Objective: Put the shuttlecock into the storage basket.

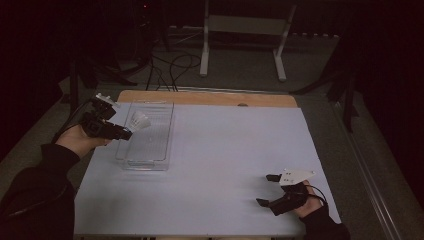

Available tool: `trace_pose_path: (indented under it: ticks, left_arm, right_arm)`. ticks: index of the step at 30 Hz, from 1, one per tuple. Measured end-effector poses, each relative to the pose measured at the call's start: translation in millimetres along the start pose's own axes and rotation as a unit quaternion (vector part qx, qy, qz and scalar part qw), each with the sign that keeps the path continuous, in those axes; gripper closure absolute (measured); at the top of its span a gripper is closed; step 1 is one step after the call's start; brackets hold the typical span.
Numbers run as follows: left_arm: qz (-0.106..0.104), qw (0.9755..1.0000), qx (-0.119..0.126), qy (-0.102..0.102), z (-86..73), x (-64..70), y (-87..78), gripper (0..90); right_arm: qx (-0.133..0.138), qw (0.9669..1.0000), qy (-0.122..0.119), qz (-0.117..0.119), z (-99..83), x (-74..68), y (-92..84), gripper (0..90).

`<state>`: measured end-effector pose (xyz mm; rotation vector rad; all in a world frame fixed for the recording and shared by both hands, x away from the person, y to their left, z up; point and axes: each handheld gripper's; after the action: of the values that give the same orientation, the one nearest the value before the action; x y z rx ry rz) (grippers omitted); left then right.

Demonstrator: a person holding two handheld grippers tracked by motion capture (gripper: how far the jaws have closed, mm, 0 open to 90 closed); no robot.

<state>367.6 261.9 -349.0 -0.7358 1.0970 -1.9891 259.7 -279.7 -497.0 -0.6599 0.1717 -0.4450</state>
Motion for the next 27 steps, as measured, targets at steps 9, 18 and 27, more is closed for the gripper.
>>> trace_pose_path:
  ticks: [9, 18, 27]
  left_arm:
    - [0.005, 1.0000, 0.001, -0.001, -12.8, -9.3, 14.0, 66.0]
    - [0.010, 0.9999, -0.005, -0.007, -20.6, -12.2, 24.4, 66.0]
    - [0.010, 0.9995, -0.029, 0.002, -23.6, -11.0, 38.9, 65.9]
  right_arm:
    - [0.002, 1.0000, 0.000, 0.003, 0.7, -0.4, 0.0, 9.0]
    - [0.005, 1.0000, 0.000, 0.004, 1.1, -0.3, -0.8, 9.0]
    - [0.005, 1.0000, 0.000, 0.007, 1.6, -0.8, -0.8, 9.0]
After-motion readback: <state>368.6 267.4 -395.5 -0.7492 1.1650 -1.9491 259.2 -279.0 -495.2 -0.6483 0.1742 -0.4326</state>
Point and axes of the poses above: each handheld gripper's, and its own axes: y roughly forward along the jaws, z roughly out of its top, x roughly to its right, and after that the axes turned 4 degrees about -y, right-handed
